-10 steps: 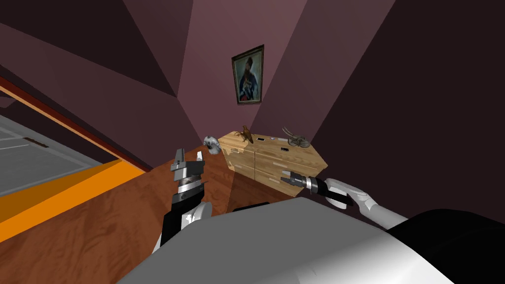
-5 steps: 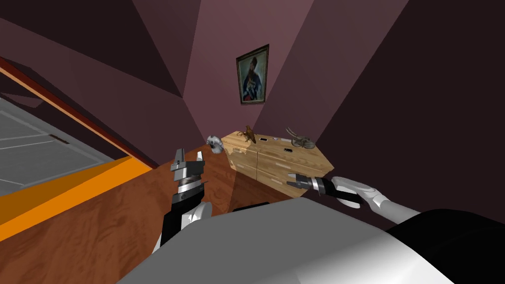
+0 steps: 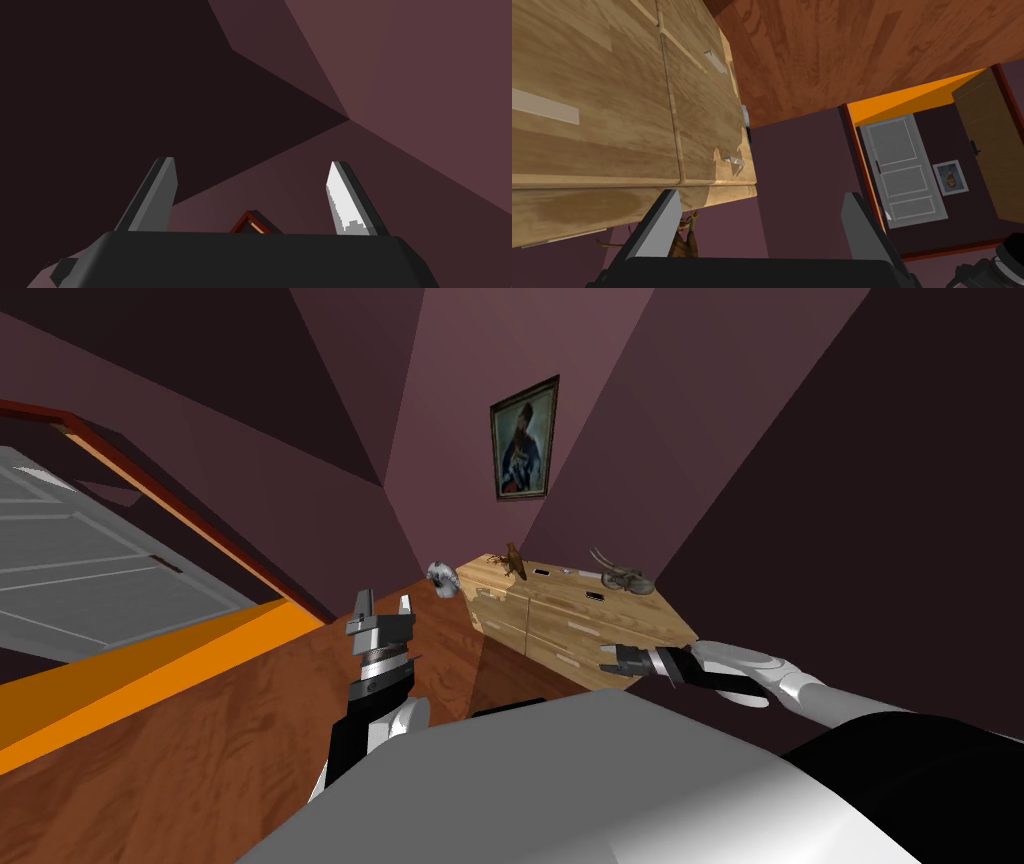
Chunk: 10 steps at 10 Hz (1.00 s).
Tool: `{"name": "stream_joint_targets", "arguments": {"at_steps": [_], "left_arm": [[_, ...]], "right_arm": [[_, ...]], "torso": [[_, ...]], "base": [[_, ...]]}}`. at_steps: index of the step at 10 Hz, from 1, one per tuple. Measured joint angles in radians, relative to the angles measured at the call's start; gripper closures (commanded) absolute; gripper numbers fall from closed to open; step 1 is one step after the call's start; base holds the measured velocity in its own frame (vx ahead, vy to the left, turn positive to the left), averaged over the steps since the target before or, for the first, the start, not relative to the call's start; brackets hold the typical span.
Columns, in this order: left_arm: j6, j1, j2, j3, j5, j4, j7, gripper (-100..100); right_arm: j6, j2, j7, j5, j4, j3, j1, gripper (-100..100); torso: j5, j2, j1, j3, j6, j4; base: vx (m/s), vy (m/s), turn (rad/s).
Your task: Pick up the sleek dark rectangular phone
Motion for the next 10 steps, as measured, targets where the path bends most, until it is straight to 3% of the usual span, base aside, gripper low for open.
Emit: {"name": "stream_joint_targets", "arguments": {"at_steps": [1,5,7,8,10], "left_arm": [[0.000,0.000,0.000,0.000,0.000,0.000,0.000,0],[0.000,0.000,0.000,0.000,0.000,0.000,0.000,0],[0.000,0.000,0.000,0.000,0.000,0.000,0.000,0],[0.000,0.000,0.000,0.000,0.000,0.000,0.000,0],[0.000,0.000,0.000,0.000,0.000,0.000,0.000,0]], "right_arm": [[-0.011,-0.026,0.003,0.016,0.041,0.010,-0.007,-100],[-0.011,-0.152,0.018,0.047,0.087,0.011,0.038,-100],[-0.010,-0.201,0.022,0.089,0.138,0.039,0.024,-100],[-0.001,-0.237,0.031,0.091,0.143,0.033,0.055,-100],[-0.005,-0.278,0.033,0.134,0.194,0.060,0.036,-100]], "torso": [[0.000,-0.001,0.000,0.000,0.000,0.000],[0.000,-0.002,0.000,-0.001,0.000,0.000],[0.000,-0.004,-0.001,-0.003,0.000,-0.001],[0.000,-0.004,-0.001,-0.003,0.000,-0.001],[-0.001,-0.006,-0.002,-0.004,0.000,-0.002]], "base": [[0.046,0.031,0.067],[0.073,0.026,0.126],[0.101,0.012,0.111],[0.156,0.002,0.216],[0.115,-0.015,0.086]]}}
